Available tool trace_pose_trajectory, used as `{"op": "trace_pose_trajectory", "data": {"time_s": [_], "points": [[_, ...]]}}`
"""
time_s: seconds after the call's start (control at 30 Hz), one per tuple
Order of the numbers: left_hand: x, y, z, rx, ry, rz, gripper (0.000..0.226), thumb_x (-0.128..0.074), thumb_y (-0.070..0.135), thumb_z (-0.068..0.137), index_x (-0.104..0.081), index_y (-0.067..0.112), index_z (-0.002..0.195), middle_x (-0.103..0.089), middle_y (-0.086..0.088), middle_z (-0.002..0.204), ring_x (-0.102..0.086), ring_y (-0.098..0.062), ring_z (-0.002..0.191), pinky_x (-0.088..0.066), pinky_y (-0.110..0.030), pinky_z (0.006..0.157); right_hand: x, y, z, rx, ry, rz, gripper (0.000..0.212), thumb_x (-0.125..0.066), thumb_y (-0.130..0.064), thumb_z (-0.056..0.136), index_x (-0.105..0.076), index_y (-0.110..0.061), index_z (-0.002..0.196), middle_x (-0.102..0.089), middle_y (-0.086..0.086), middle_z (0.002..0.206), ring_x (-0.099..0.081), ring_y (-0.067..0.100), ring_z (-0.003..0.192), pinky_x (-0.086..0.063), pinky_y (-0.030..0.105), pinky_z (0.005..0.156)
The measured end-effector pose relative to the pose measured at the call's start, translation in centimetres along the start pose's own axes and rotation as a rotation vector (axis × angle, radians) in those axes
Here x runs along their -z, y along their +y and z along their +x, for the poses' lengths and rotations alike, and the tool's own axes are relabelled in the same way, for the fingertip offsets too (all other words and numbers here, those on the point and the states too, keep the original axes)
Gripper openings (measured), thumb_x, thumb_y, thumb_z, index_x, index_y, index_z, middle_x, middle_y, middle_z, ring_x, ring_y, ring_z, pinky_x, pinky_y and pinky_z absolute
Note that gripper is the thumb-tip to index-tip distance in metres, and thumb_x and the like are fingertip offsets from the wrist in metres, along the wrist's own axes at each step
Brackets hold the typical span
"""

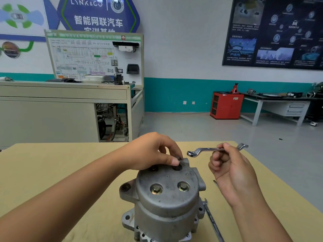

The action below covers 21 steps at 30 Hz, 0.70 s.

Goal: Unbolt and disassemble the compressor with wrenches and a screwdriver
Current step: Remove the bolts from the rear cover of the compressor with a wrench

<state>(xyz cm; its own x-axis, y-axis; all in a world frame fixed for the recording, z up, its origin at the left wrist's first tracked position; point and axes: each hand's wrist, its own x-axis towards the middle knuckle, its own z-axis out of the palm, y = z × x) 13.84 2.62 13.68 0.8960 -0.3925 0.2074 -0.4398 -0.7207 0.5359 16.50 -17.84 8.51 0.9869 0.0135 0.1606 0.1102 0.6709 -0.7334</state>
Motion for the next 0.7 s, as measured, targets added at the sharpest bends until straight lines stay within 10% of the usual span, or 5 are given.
{"op": "trace_pose_trajectory", "data": {"time_s": [0.4,0.7], "points": [[1.7,-7.1,-8.2,0.393,0.474,-0.621,0.019,-0.064,0.036,0.080,-0.077,0.028,0.091,-0.072,0.008,0.083,-0.052,-0.010,0.077,-0.040,-0.027,0.066,0.1,1.5,-0.5,-0.037,-0.024,-0.022,0.026,-0.040,-0.011,0.098,-0.053,-0.007,0.075,-0.050,0.004,0.050,-0.043,0.011,0.043,-0.037,0.017,0.041],[-6.4,-17.0,-15.7,0.781,0.286,0.146,0.017,-0.057,0.028,0.094,-0.072,0.028,0.085,-0.069,0.013,0.086,-0.058,0.000,0.073,-0.037,-0.005,0.058,-0.8,1.9,-1.5,-0.089,-0.041,-0.060,0.027,-0.038,-0.016,0.098,-0.052,-0.010,0.075,-0.049,0.001,0.049,-0.043,0.010,0.044,-0.036,0.015,0.041]]}}
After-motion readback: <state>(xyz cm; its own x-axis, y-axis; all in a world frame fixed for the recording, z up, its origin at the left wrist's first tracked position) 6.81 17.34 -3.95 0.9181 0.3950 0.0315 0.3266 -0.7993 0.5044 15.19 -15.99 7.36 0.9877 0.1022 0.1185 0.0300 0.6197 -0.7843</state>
